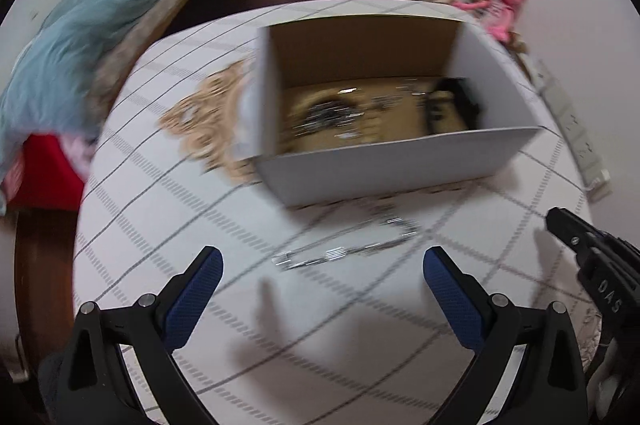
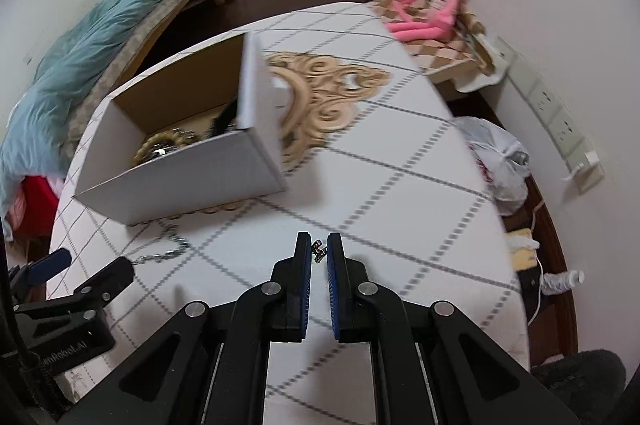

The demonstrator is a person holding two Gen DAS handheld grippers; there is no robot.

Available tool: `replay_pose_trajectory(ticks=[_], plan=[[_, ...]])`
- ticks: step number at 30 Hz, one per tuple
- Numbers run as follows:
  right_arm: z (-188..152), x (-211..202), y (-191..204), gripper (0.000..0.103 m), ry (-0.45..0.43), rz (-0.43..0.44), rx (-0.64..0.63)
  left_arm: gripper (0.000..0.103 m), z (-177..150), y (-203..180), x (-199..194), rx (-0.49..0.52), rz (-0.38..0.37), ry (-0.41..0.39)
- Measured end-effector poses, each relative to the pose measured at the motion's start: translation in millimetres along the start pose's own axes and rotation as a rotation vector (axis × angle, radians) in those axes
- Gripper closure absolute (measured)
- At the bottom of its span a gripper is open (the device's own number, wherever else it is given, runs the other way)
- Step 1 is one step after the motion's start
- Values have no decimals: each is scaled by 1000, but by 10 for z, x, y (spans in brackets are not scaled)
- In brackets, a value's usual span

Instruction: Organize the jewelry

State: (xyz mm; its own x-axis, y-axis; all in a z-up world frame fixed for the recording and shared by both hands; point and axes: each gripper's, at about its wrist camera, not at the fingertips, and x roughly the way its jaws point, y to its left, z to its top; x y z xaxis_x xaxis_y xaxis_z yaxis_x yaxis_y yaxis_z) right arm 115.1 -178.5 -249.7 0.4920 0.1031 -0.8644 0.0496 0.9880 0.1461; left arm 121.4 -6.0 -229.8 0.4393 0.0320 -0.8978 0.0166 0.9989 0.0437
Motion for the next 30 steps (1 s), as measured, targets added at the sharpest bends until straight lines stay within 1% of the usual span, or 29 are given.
replay_pose_trajectory(ticks=[2, 3, 6, 7, 10, 11, 12, 13, 14, 15, 17, 19, 22, 28, 30], plan=[[-8, -5, -97, 95, 3, -5, 23, 11, 25, -192, 60, 49, -6, 2], [-5, 3, -148, 95, 5, -10, 33, 13, 27, -250, 82, 62, -7, 4], [10, 1, -270, 95, 3, -13, 58, 16, 43, -391, 178, 95, -9, 15], [11, 1, -284, 95, 2, -14, 64, 19, 50, -420, 212, 103, -6, 18], [11, -7, -355, 95, -2, -13, 81, 41, 63, -481, 296, 120, -19, 33], [13, -8, -380, 95, -2, -11, 88, 47, 67, -482, 290, 119, -28, 20], [14, -11, -403, 95, -3, -9, 95, 50, 76, -479, 289, 119, -37, 16], [19, -16, -416, 95, -3, -7, 99, 63, 97, -478, 287, 116, -69, 20], [18, -19, -433, 95, -3, -3, 105, 80, 112, -473, 288, 112, -98, 24], [16, -18, -447, 95, -3, -1, 110, 85, 134, -474, 287, 110, -110, 28], [12, -36, -453, 95, -5, 3, 115, 99, 149, -456, 284, 110, -125, 34], [8, -70, -459, 95, -11, 10, 119, 100, 146, -382, 278, 77, -155, 43], [8, -136, -455, 95, -22, 24, 121, 101, 46, -232, 197, 21, -192, 51], [5, -317, -371, 95, -46, 63, 107, 101, -263, 118, -235, -45, -249, 30], [-4, -369, -327, 95, -52, 77, 97, 101, -335, 175, -352, -45, -252, 21]])
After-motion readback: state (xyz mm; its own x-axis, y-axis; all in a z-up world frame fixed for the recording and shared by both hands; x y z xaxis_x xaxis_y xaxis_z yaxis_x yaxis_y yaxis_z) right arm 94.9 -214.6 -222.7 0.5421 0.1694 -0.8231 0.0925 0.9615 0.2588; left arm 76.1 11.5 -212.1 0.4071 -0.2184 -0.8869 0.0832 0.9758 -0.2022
